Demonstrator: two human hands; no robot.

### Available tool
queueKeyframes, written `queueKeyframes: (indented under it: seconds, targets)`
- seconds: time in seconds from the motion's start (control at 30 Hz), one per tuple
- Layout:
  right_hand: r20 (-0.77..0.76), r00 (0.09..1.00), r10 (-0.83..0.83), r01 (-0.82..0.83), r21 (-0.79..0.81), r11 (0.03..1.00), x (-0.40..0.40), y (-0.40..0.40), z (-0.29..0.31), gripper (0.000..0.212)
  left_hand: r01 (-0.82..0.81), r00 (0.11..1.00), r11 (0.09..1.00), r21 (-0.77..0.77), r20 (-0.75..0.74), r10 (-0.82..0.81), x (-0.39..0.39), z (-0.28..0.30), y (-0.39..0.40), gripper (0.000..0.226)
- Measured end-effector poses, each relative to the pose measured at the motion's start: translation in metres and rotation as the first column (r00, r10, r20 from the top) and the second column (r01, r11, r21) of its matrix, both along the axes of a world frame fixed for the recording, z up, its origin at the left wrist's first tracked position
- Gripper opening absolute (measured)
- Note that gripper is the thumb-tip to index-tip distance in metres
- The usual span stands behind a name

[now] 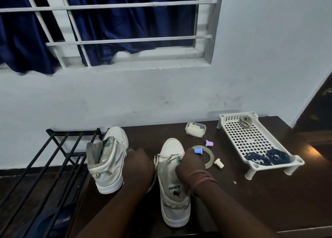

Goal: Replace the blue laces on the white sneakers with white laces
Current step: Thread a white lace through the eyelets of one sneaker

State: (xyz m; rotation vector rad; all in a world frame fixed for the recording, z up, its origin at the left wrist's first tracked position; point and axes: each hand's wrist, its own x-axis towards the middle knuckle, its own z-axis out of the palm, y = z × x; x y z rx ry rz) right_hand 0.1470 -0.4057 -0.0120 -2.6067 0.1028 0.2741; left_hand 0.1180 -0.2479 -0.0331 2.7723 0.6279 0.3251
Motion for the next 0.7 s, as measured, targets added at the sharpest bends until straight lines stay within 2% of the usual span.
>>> queueKeyframes:
  seconds: [0.1, 0.17, 0.23, 0.3, 0.37, 0.43, 0.47, 0.53, 0.57, 0.63, 0.67, 0.7]
  targets:
    - [0.023, 1.0, 0.011, -0.01, -0.014, 1.0, -0.002, 0.0, 0.002, 0.038, 0.164, 0.975, 0.979, 0.122, 0.134, -0.18, 0.002, -0.002, -0.004, 0.02]
    - [0.037, 0.999, 0.024, -0.023, -0.032, 0.999, -0.003, 0.0, 0.004, 0.037, 0.275, 0.959, 0.957, 0.093, 0.046, -0.28, 0.007, -0.004, -0.004, 0.03]
    - [0.033, 0.999, 0.041, -0.04, -0.035, 0.999, -0.003, -0.001, 0.005, 0.035, 0.333, 0.942, 0.942, 0.024, -0.036, -0.333, 0.01, -0.006, -0.002, 0.025]
    - [0.026, 0.998, 0.061, -0.061, -0.019, 0.998, -0.002, -0.004, 0.009, 0.026, 0.335, 0.941, 0.941, 0.04, -0.07, -0.332, 0.009, -0.001, -0.003, 0.011]
    - [0.032, 0.998, 0.06, -0.061, 0.005, 0.998, 0.001, -0.006, 0.015, 0.02, 0.286, 0.952, 0.957, 0.046, -0.126, -0.279, 0.01, 0.014, -0.004, 0.009]
    - [0.094, 0.996, 0.01, -0.018, 0.077, 0.997, 0.004, -0.008, 0.028, 0.02, 0.215, 0.961, 0.973, -0.088, -0.156, -0.227, 0.012, 0.039, 0.002, 0.016]
    - [0.145, 0.989, -0.011, -0.01, 0.146, 0.989, 0.005, -0.009, 0.035, 0.019, 0.193, 0.962, 0.946, -0.26, -0.139, -0.234, 0.013, 0.052, 0.007, 0.02]
    - [0.243, 0.97, -0.006, -0.077, 0.33, 0.941, 0.003, -0.008, 0.052, 0.017, 0.197, 0.962, 0.745, -0.637, -0.021, -0.272, 0.012, 0.076, 0.017, 0.02]
    - [0.267, 0.963, 0.024, -0.133, 0.4, 0.907, 0.0, -0.006, 0.059, 0.02, 0.231, 0.959, 0.636, -0.737, 0.06, -0.279, 0.011, 0.086, 0.018, 0.017]
    - [0.248, 0.966, 0.077, -0.195, 0.495, 0.847, -0.003, 0.001, 0.062, 0.025, 0.272, 0.95, 0.364, -0.891, 0.186, -0.253, 0.01, 0.102, 0.017, 0.012]
    - [0.232, 0.969, 0.081, -0.195, 0.528, 0.826, -0.004, 0.004, 0.058, 0.025, 0.25, 0.956, 0.245, -0.937, 0.199, -0.215, 0.01, 0.106, 0.014, 0.011]
    - [0.215, 0.974, 0.077, -0.185, 0.545, 0.818, -0.004, 0.007, 0.054, 0.021, 0.217, 0.967, 0.224, -0.95, 0.177, -0.185, 0.01, 0.104, 0.013, 0.01]
